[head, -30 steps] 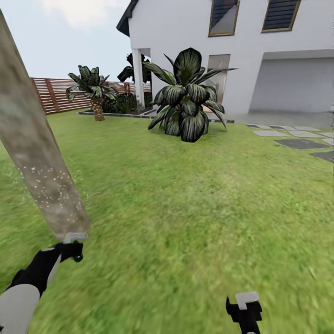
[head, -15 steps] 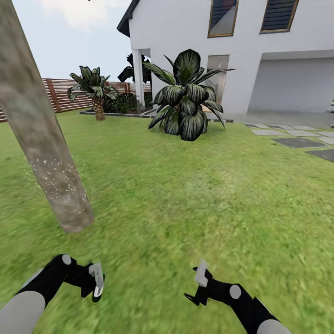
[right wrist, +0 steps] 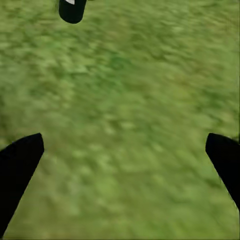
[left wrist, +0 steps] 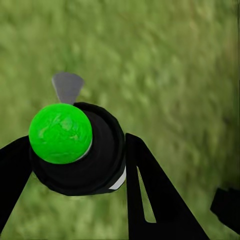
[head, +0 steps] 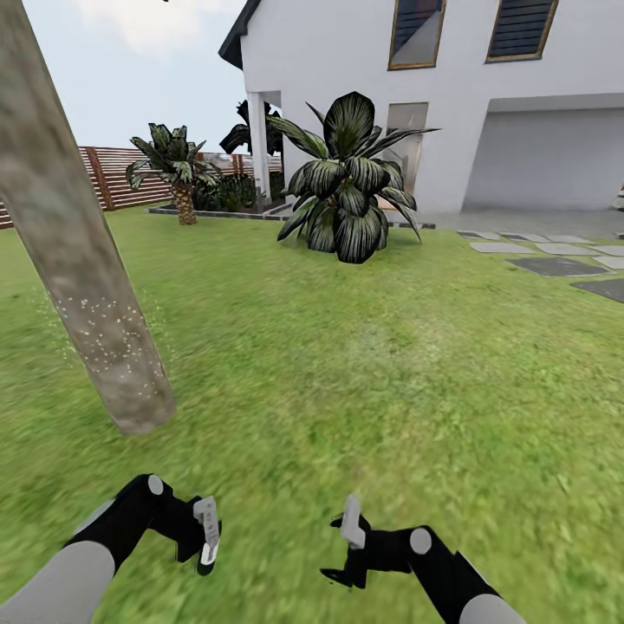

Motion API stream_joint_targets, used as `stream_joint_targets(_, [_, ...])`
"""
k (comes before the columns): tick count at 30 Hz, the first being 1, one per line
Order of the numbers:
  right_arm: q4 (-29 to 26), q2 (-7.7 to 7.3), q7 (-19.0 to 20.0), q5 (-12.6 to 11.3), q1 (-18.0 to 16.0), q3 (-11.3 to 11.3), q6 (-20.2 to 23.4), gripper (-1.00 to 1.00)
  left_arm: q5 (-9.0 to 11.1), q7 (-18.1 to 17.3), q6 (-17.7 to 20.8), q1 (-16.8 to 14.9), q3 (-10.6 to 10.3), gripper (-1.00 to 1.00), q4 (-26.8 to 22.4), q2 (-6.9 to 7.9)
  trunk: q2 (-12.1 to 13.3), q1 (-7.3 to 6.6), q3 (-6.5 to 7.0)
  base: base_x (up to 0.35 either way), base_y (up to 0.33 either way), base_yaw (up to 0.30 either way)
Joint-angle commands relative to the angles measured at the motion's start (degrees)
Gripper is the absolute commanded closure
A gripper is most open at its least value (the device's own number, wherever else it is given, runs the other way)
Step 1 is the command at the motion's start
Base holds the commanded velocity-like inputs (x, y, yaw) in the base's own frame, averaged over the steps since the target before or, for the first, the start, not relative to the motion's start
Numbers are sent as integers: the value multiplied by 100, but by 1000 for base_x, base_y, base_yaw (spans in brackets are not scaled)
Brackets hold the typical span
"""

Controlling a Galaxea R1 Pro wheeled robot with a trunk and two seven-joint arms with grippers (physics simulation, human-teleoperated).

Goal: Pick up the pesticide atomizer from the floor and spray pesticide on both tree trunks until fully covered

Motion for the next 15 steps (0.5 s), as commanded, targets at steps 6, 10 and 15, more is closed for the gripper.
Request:
stream_joint_targets(6, [-82,145,96,57,-6,-7,-23,100,-36,-8,12,-18,15,100,-16,-273,-2,-1,-5,0,0,0])
stream_joint_targets(10, [-113,314,97,59,-6,-7,-22,100,-35,2,-5,-18,13,100,-16,-413,-2,-1,-5,0,0,0])
stream_joint_targets(15, [-181,406,103,59,-6,-7,-25,100,-29,7,1,-12,-511,100,-16,-581,-2,-1,-5,0,0,0])
